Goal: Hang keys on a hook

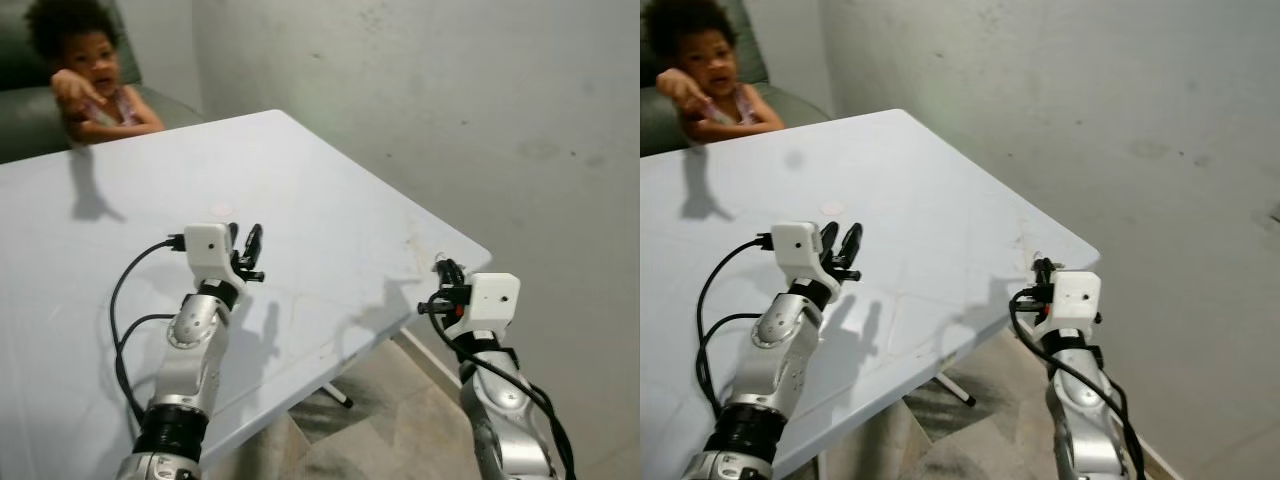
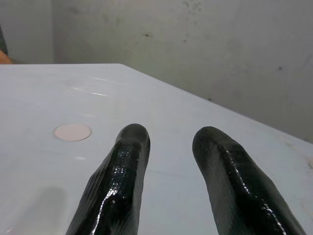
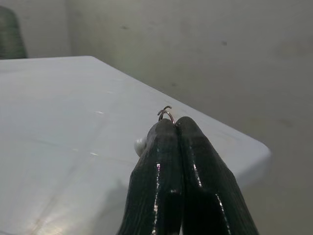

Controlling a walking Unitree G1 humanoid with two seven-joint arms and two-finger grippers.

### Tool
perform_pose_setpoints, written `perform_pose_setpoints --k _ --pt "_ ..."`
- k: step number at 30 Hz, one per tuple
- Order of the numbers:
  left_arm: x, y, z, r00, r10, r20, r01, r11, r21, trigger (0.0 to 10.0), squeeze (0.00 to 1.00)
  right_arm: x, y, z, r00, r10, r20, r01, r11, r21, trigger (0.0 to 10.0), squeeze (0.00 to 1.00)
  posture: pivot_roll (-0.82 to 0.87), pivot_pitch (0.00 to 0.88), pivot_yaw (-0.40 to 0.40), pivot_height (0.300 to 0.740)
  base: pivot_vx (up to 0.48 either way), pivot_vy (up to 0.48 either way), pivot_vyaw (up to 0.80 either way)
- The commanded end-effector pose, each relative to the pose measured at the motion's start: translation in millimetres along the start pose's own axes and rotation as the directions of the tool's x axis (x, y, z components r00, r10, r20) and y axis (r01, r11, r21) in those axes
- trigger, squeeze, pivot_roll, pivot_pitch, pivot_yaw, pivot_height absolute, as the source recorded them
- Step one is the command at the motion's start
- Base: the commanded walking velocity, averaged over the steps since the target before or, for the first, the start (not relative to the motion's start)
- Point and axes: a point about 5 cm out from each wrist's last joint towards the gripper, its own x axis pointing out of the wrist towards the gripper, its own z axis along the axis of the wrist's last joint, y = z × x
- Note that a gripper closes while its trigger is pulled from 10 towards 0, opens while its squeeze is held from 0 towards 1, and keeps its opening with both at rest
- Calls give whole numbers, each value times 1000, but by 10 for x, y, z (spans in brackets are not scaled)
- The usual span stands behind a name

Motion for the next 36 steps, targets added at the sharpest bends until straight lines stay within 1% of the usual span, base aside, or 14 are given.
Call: perform_pose_setpoints --k 1,9,17,27,32,34,36 --pt "29 -100 28 1000 -21 2 21 1000 1 10000 0 16 -64 42 1000 -15 11 15 1000 -17 10000 0 62 0 -42 740 0 0 -731" --pt "31 -98 23 1000 -12 -12 11 1000 -11 10000 0 26 -63 46 1000 -16 10 16 1000 -16 10000 0 66 0 -45 740 0 0 -727" --pt "28 -91 25 1000 -5 -17 5 1000 -7 10000 0 29 -56 42 1000 -16 9 16 1000 -14 10000 0 70 0 -42 740 0 0 -723" --pt "21 -106 16 999 -17 -31 16 1000 -11 10000 0 19 -51 37 1000 -18 9 18 1000 -16 10000 0 66 0 -38 740 0 0 -724" --pt "17 -149 4 998 -52 -39 52 999 -14 10000 0 9 -50 34 1000 -18 9 18 1000 -18 10000 0 63 0 -37 740 0 0 -719" --pt "-31 -204 -32 995 -90 -46 91 996 6 10000 0 0 -50 30 1000 -18 8 18 1000 -21 10000 0 60 0 -34 740 0 0 -719" --pt "-56 -229 -44 994 -101 -46 101 995 10 10000 0 -7 -52 28 1000 -19 8 19 1000 -21 10000 0 57 0 -32 740 0 0 -719"
